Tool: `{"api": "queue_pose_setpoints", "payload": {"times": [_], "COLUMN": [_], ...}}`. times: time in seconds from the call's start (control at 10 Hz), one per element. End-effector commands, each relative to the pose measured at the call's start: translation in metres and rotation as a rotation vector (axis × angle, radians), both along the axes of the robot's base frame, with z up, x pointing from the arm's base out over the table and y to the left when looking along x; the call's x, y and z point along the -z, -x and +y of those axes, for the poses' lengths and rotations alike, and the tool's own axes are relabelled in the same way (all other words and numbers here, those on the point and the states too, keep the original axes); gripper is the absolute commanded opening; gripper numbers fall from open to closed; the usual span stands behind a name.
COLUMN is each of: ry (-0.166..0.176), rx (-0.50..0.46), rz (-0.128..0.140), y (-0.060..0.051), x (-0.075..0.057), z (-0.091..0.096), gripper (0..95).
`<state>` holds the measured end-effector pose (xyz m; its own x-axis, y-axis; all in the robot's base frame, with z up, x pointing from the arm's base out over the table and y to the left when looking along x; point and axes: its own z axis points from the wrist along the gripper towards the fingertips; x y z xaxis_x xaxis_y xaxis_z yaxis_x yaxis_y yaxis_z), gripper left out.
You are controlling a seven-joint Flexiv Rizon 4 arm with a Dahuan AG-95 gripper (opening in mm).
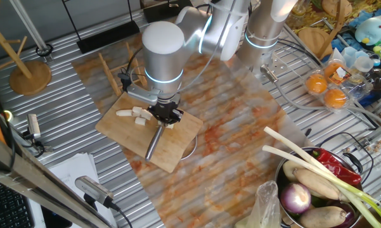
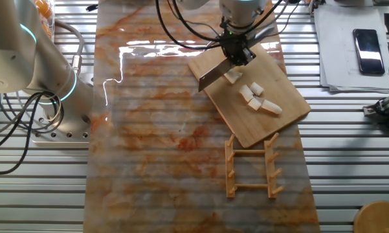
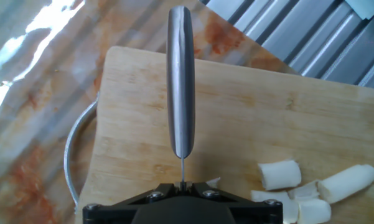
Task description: Chop the scallions
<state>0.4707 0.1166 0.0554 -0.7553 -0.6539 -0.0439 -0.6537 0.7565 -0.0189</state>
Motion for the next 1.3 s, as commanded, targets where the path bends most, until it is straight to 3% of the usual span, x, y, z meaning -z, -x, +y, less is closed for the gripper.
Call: {"api": "queue_pose_setpoints", "payload": {"times": [0.1,0.4,0.7,1.3], "ry": [-0.007,-0.024,-0.029,-0.023], "rx": [-0.007,-0.016,-0.04,-0.054], "rz": [-0.002,-0.014,-0.01,-0.031], "y": [0.001,0.002,0.004,0.007], "x": [0.002,0.003,0.006,0.048], "z": [-0.002,-0.007,-0.019,-0.028], "gripper": [0.0,0.0,0.0,0.0]}}
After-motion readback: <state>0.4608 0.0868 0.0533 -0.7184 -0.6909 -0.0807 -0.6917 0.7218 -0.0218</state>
